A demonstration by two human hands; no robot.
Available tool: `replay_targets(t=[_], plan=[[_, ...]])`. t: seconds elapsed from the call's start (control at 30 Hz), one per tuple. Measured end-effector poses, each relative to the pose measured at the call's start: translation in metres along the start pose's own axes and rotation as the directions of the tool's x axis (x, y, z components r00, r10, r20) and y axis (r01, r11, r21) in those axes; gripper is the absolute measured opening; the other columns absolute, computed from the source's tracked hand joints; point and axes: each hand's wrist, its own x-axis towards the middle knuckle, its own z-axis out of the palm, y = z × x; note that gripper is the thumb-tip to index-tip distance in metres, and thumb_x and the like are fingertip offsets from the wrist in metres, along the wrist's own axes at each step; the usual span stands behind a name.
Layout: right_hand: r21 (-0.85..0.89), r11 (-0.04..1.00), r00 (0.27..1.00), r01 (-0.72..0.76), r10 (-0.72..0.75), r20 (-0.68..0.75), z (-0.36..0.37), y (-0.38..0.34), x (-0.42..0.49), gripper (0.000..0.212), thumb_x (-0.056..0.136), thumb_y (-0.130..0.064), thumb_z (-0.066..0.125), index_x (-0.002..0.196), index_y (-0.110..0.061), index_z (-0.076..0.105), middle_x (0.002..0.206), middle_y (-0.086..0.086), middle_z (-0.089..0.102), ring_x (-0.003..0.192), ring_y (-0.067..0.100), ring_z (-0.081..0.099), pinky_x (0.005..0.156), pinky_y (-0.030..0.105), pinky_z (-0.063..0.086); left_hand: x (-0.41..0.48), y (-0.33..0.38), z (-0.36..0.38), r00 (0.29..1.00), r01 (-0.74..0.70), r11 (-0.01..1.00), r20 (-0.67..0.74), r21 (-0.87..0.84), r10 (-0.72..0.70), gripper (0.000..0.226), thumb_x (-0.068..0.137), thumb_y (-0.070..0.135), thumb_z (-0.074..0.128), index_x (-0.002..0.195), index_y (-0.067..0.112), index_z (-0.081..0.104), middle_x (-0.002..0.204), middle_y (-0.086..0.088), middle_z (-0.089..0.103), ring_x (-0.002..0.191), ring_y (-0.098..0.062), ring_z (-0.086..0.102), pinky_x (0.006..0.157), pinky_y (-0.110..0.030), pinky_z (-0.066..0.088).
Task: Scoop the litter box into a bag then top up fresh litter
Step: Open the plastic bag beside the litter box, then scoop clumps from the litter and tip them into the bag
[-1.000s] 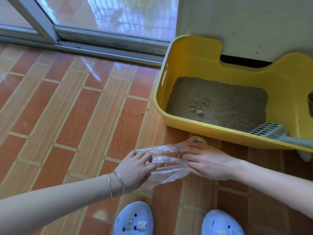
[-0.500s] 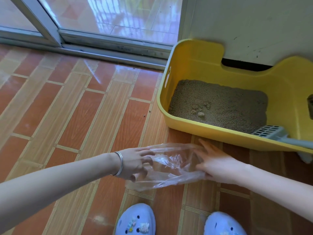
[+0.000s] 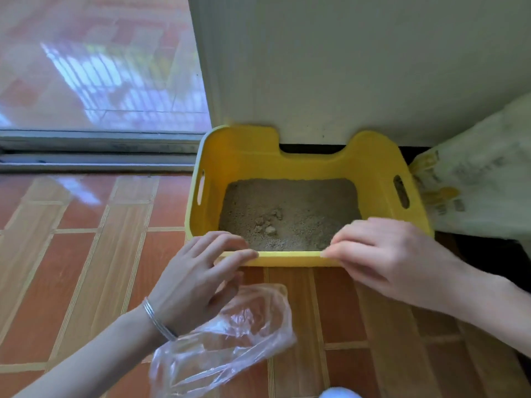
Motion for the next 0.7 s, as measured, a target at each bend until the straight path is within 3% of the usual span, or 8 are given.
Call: replay_targets(t=[0.07, 0.17, 0.23, 0.37, 0.47, 0.6, 0.63, 0.7], plan=[[0.005, 0.972, 0.972, -0.234, 0.234, 0.010, -0.002, 0.026, 0.002, 0.021, 0.090, -0.026, 0.049, 0.103, -0.021, 0.065, 0.099, -0.007, 0.064, 0.091, 0.013, 0.061, 0.073, 0.032, 0.053, 0.018, 0.001, 0.007, 0.998, 0.065, 0.996, -0.007, 0.057, -0.064, 0.033, 0.094, 0.031, 0.037, 0.114, 0.016, 0.058, 0.111, -0.003, 0.059, 0.101, -0.022, 0.055, 0.077, -0.034, 0.048], [-0.221, 0.863, 0.833, -0.454, 0.500, 0.238, 0.009, 0.069, -0.001, 0.027, 0.092, -0.034, 0.050, 0.118, -0.029, 0.055, 0.117, -0.009, 0.057, 0.108, 0.012, 0.051, 0.083, 0.031, 0.048, 0.031, -0.008, 0.029, 0.995, 0.039, 0.996, 0.087, 0.079, -0.046, 0.037, 0.097, 0.033, 0.028, 0.112, 0.016, 0.056, 0.107, -0.004, 0.061, 0.094, -0.023, 0.058, 0.071, -0.033, 0.051], [-0.352, 0.814, 0.722, -0.463, 0.576, 0.384, 0.018, 0.083, -0.002, 0.035, 0.089, -0.040, 0.054, 0.122, -0.029, 0.051, 0.119, -0.007, 0.057, 0.107, 0.013, 0.052, 0.077, 0.029, 0.049, 0.025, -0.011, 0.040, 0.991, -0.001, 0.996, 0.133, 0.087, -0.010, 0.034, 0.097, 0.033, 0.028, 0.112, 0.017, 0.055, 0.105, -0.002, 0.062, 0.090, -0.021, 0.059, 0.071, -0.030, 0.047], [-0.430, 0.757, 0.579, -0.493, 0.654, 0.487, 0.029, 0.091, -0.006, 0.041, 0.084, -0.042, 0.059, 0.122, -0.030, 0.050, 0.102, -0.008, 0.059, 0.088, 0.013, 0.056, 0.060, 0.024, 0.046, 0.016, -0.013, 0.049, 0.985, -0.031, 0.993, 0.175, 0.111, 0.012, 0.038, 0.098, 0.034, 0.029, 0.116, 0.017, 0.057, 0.101, 0.003, 0.063, 0.084, -0.017, 0.060, 0.071, -0.026, 0.036], [-0.477, 0.735, 0.540, -0.482, 0.678, 0.499, 0.036, 0.091, -0.003, 0.035, 0.087, -0.027, 0.056, 0.121, -0.029, 0.050, 0.093, -0.005, 0.055, 0.074, 0.014, 0.050, 0.049, 0.023, 0.033, 0.017, -0.016, 0.050, 0.992, -0.055, 0.989, 0.123, 0.135, 0.038, 0.038, 0.098, 0.033, 0.029, 0.116, 0.017, 0.058, 0.101, 0.002, 0.063, 0.083, -0.016, 0.059, 0.070, -0.025, 0.036], [-0.563, 0.706, 0.452, -0.429, 0.708, 0.543, 0.048, 0.098, 0.007, 0.035, 0.092, -0.015, 0.047, 0.124, -0.027, 0.048, 0.118, 0.000, 0.057, 0.099, 0.020, 0.056, 0.067, 0.028, 0.038, 0.019, -0.019, 0.048, 0.992, -0.075, 0.990, 0.107, 0.120, 0.062, 0.031, 0.098, 0.032, 0.029, 0.113, 0.019, 0.054, 0.100, 0.002, 0.062, 0.081, -0.016, 0.059, 0.064, -0.028, 0.047], [-0.567, 0.709, 0.428, -0.420, 0.706, 0.565, 0.049, 0.099, 0.008, 0.035, 0.092, -0.012, 0.045, 0.124, -0.026, 0.049, 0.120, 0.000, 0.056, 0.103, 0.020, 0.056, 0.071, 0.030, 0.038, 0.018, -0.022, 0.047, 0.992, -0.073, 0.991, 0.106, 0.111, 0.061, 0.030, 0.099, 0.032, 0.028, 0.111, 0.020, 0.054, 0.100, 0.002, 0.062, 0.080, -0.017, 0.059, 0.063, -0.029, 0.048], [-0.550, 0.725, 0.448, -0.414, 0.689, 0.570, 0.050, 0.100, 0.010, 0.032, 0.092, -0.011, 0.044, 0.120, -0.025, 0.051, 0.112, -0.001, 0.058, 0.096, 0.020, 0.057, 0.070, 0.030, 0.040, 0.016, -0.029, 0.045, 0.991, -0.066, 0.994, 0.118, 0.092, 0.055, 0.032, 0.100, 0.033, 0.026, 0.106, 0.020, 0.055, 0.097, 0.003, 0.061, 0.077, -0.017, 0.059, 0.062, -0.029, 0.047]])
